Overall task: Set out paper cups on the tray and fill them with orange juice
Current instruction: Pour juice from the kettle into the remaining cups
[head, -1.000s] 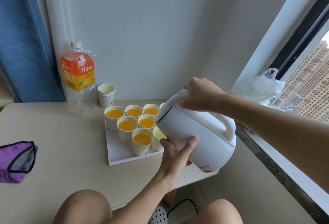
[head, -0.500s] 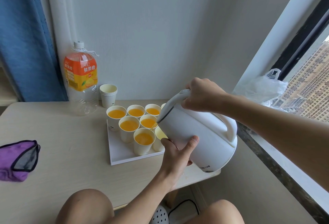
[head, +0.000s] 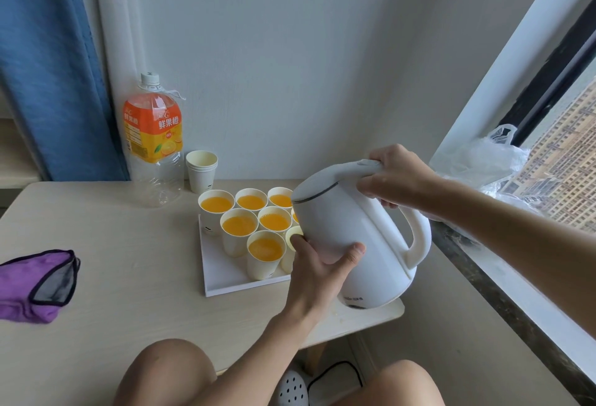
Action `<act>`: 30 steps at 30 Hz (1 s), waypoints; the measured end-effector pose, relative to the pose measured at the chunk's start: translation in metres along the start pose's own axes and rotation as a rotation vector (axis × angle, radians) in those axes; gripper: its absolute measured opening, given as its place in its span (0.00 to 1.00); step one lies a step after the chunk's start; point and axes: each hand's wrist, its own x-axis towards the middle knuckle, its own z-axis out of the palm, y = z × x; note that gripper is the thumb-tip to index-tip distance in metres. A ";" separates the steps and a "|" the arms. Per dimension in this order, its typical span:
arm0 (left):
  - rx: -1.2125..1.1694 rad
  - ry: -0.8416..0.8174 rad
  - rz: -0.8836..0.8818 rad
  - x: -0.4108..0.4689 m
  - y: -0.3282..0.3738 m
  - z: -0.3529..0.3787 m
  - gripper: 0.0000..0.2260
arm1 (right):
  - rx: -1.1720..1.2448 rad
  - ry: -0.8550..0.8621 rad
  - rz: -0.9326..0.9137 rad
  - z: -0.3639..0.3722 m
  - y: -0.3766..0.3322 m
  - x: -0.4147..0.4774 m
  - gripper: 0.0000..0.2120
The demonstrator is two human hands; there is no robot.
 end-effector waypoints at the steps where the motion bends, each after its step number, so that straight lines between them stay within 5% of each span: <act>1: -0.001 -0.002 -0.001 0.001 -0.001 0.001 0.35 | 0.009 0.004 -0.001 0.000 0.002 0.000 0.03; 18: -0.105 -0.145 -0.221 0.000 -0.007 0.032 0.26 | -0.383 -0.027 0.012 0.006 0.016 0.021 0.06; 30: -0.174 -0.189 -0.270 0.003 -0.014 0.041 0.32 | -0.452 -0.040 0.005 0.008 0.016 0.026 0.05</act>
